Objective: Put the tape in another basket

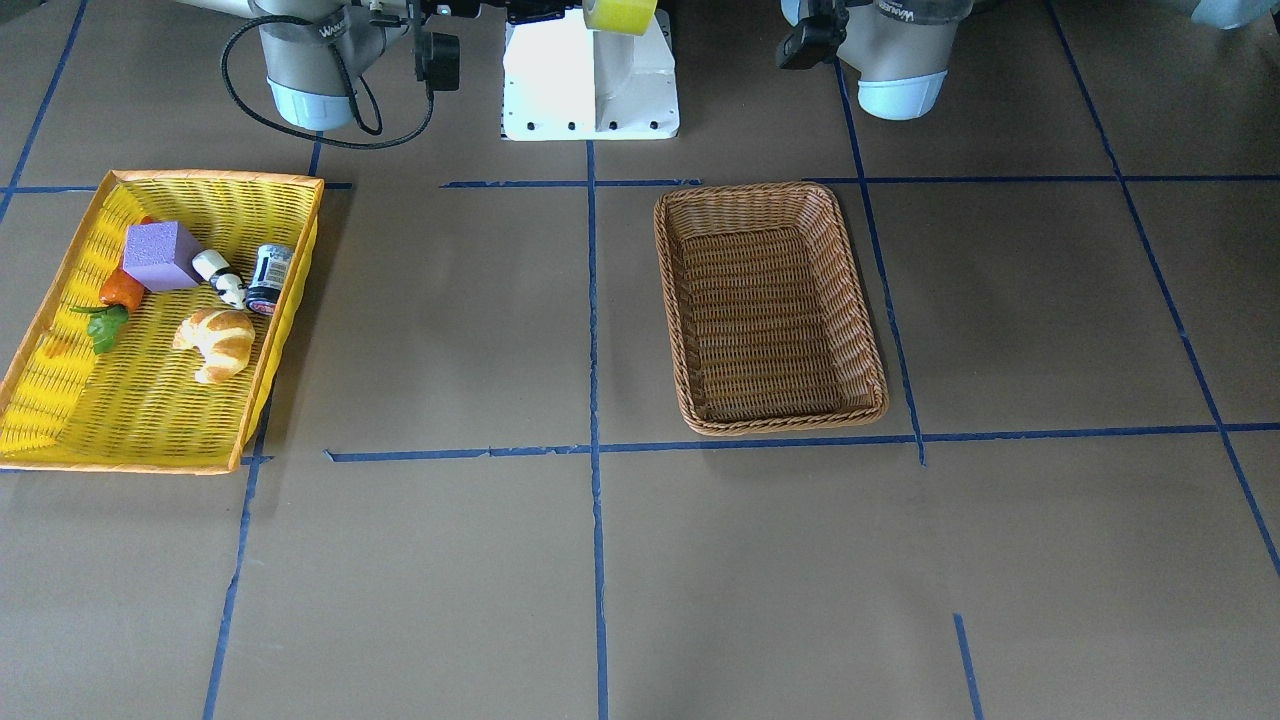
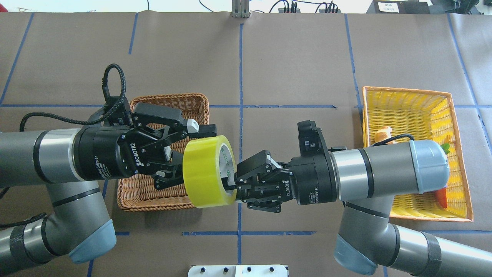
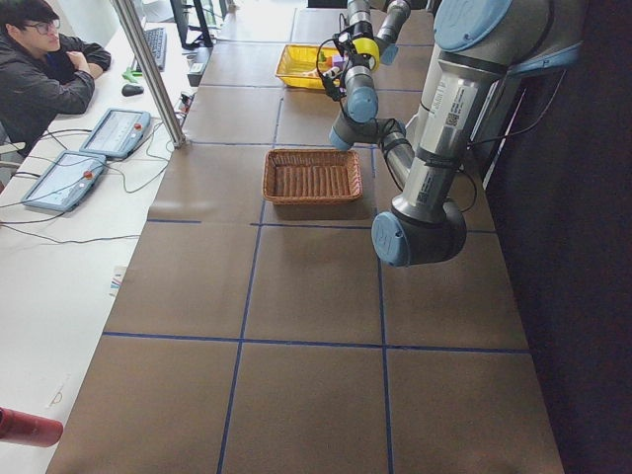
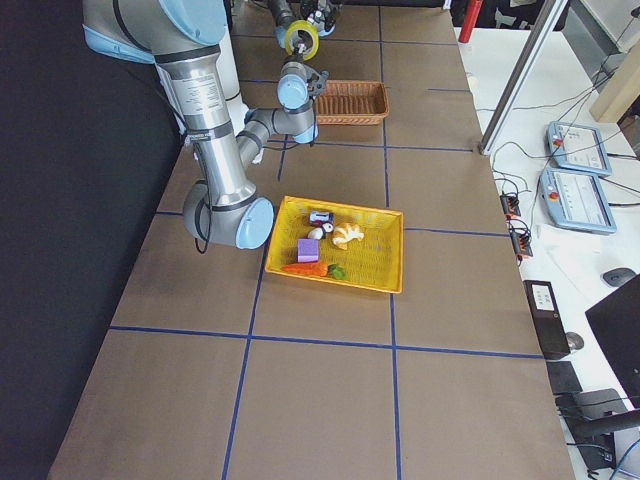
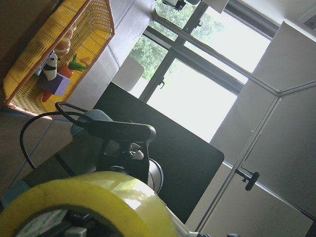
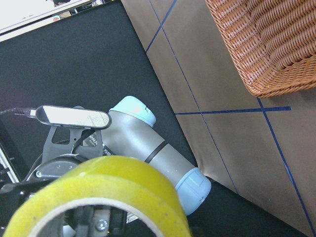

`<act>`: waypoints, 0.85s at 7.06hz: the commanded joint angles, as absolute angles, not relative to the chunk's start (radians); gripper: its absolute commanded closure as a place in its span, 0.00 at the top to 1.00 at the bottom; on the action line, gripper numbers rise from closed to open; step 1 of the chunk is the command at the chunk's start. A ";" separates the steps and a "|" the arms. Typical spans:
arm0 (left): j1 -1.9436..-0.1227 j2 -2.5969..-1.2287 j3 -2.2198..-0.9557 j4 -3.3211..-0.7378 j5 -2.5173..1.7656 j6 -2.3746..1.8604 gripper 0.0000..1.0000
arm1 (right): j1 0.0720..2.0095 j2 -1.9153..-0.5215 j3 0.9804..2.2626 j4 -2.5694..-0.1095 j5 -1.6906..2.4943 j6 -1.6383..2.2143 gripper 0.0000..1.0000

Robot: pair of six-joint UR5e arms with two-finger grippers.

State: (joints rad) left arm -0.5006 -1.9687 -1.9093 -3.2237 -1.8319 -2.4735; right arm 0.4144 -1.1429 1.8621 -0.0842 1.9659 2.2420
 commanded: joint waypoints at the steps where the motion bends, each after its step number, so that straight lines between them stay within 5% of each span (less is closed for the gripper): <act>1: -0.500 -1.967 -1.917 -3.221 -1.839 -2.474 0.00 | 0.414 -1.137 1.865 -0.084 1.942 2.241 1.00; 6: -0.630 -1.921 -1.915 -3.221 -1.958 -2.488 0.00 | 0.455 -1.150 1.865 -0.093 1.956 2.200 1.00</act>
State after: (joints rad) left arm -0.5541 -1.9424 -1.9205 -3.2219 -1.8902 -2.4780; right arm 0.4298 -1.1415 1.8657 -0.0866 1.9451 2.2204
